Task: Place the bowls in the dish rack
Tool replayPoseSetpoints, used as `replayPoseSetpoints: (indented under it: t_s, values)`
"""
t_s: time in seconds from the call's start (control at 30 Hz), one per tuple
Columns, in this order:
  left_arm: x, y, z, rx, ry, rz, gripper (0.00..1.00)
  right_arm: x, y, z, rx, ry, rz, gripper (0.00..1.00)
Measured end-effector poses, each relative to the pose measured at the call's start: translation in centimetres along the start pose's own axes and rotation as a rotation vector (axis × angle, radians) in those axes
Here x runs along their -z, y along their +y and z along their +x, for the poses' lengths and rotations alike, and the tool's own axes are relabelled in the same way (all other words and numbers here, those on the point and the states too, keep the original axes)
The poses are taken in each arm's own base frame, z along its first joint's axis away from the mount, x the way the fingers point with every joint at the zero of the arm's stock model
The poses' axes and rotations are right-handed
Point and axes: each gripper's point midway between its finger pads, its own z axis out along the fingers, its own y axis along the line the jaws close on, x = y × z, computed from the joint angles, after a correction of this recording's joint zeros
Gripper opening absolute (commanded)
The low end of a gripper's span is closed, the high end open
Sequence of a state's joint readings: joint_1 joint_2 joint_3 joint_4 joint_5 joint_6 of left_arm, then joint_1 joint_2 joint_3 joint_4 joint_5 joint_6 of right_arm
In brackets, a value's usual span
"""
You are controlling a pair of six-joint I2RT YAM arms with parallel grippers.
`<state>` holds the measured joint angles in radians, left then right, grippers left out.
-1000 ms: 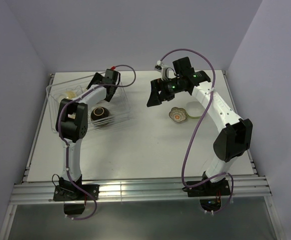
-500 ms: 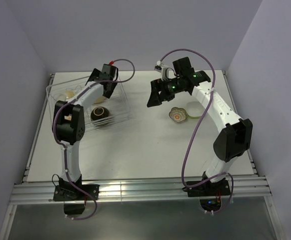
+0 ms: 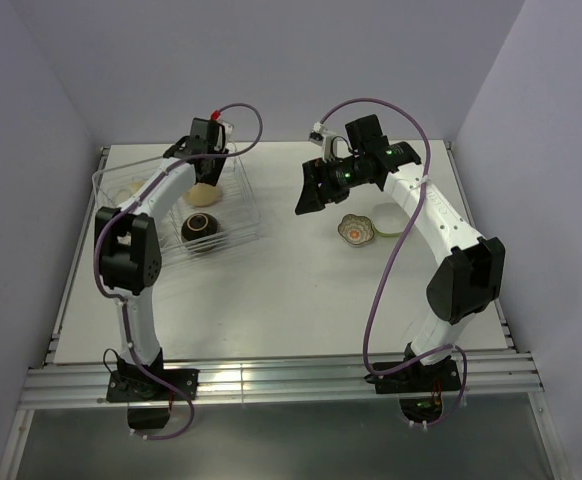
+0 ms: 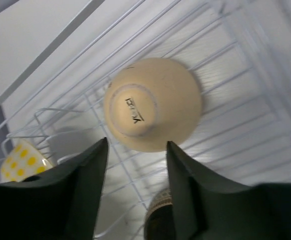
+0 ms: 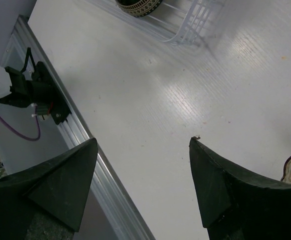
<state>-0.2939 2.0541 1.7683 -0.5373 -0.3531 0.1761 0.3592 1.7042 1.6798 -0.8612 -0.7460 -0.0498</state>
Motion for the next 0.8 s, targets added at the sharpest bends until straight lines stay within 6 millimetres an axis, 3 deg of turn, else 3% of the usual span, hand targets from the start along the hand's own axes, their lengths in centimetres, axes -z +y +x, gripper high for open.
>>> replayPoseSetpoints:
  t_s: [0.23, 0.3, 0.33, 0.43, 0.6, 0.7, 0.8]
  values:
    - [3.9, -1.7, -3.8, 0.112, -0.127, 0.185, 0.07, -0.1, -0.1, 0.1, -0.003, 0.003, 0.000, 0.75]
    - [4.3, -2.2, -4.8, 0.145, -0.149, 0.229, 0.06, -0.1, -0.1, 0.1, -0.004, 0.003, 0.001, 0.75]
    - [4.4, -2.5, -5.1, 0.165, -0.150, 0.248, 0.01, -0.1, -0.1, 0.1, -0.004, 0.003, 0.001, 0.75]
    - [3.6, -3.1, -5.4, 0.228, -0.141, 0.288, 0.00, -0.1, -0.1, 0.1, -0.006, 0.003, 0.001, 0.75]
    - [0.2, -4.4, -3.5, 0.312, -0.054, 0.326, 0.01, -0.1, -0.4, 0.5, -0.019, 0.010, 0.006, 0.75]
    - [-1.9, -5.0, -1.9, 0.355, 0.010, 0.332, 0.06, -0.2, -0.7, 0.9, -0.028, 0.018, 0.010, 0.75]
    - [-3.4, -5.0, -0.8, 0.396, 0.056, 0.321, 0.20, -0.3, -1.0, 1.1, -0.036, 0.023, 0.020, 0.76]
